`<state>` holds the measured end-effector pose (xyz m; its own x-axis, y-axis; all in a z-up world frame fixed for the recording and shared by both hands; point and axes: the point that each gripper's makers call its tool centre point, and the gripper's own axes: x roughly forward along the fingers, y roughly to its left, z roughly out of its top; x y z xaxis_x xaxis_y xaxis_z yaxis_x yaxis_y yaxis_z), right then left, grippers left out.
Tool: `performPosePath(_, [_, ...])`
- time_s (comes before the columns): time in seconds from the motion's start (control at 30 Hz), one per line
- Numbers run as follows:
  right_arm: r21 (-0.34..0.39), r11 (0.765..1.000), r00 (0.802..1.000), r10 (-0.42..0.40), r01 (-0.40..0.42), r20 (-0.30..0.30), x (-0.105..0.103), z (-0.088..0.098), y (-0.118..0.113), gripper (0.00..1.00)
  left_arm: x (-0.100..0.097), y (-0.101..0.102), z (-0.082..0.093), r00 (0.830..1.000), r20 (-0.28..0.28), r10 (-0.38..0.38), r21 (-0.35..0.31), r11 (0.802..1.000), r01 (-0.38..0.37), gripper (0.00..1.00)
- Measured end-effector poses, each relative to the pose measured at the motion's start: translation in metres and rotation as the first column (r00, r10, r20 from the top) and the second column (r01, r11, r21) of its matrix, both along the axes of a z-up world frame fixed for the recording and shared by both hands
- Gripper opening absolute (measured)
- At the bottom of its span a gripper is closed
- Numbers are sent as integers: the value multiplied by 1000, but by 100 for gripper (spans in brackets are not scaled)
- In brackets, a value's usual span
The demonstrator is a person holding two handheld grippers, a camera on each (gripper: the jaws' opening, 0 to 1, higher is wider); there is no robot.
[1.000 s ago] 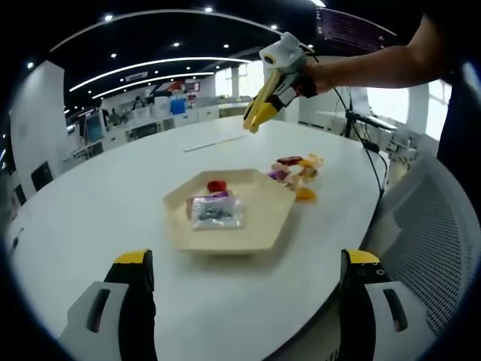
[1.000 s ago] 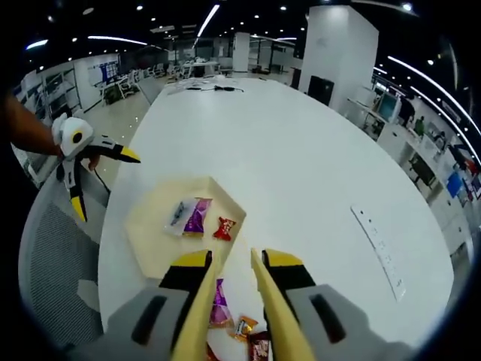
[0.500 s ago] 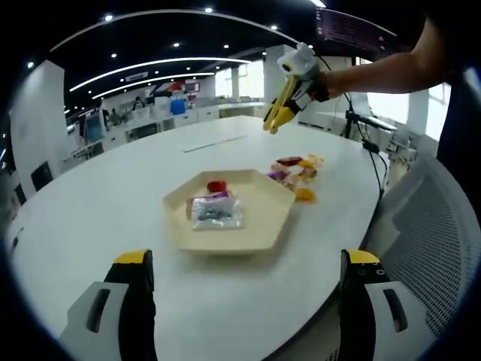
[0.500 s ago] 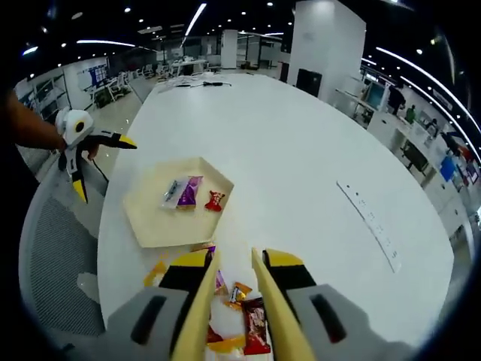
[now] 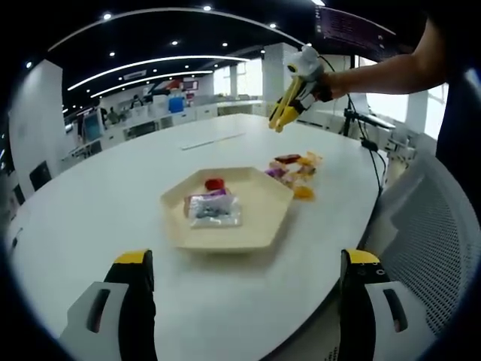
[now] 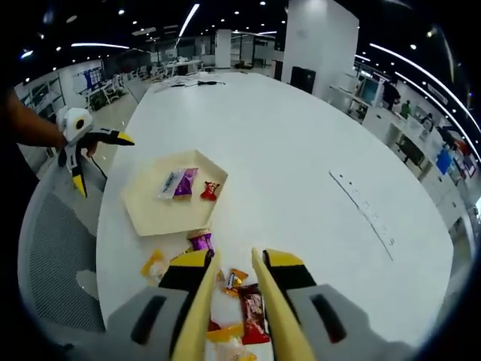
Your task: Place the target food into the container with the food tongs after gripping and lifting it, then release it inside without dropping or visibly crushing the food.
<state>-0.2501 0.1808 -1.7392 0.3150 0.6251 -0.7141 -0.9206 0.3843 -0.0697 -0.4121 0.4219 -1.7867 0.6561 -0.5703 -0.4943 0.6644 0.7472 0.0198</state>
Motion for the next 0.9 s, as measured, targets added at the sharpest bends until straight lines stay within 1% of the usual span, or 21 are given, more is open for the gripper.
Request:
performPosePath(0.3, [0, 1000, 1000, -26, 26, -2, 3, -18, -4, 27, -1, 0, -1, 1000, -3, 0, 4, 1000, 0, 100])
performPosePath(0.63, [0, 998, 997, -60, 60, -50, -1, -48, -11, 26, -2, -1, -4, 1000, -17, -8, 8, 1000, 8, 100])
performPosePath(0.9, [5, 996, 994, -84, 84, -64, 0, -62, -11, 26, -2, 0, -4, 1000, -18, -3, 10, 1000, 3, 100])
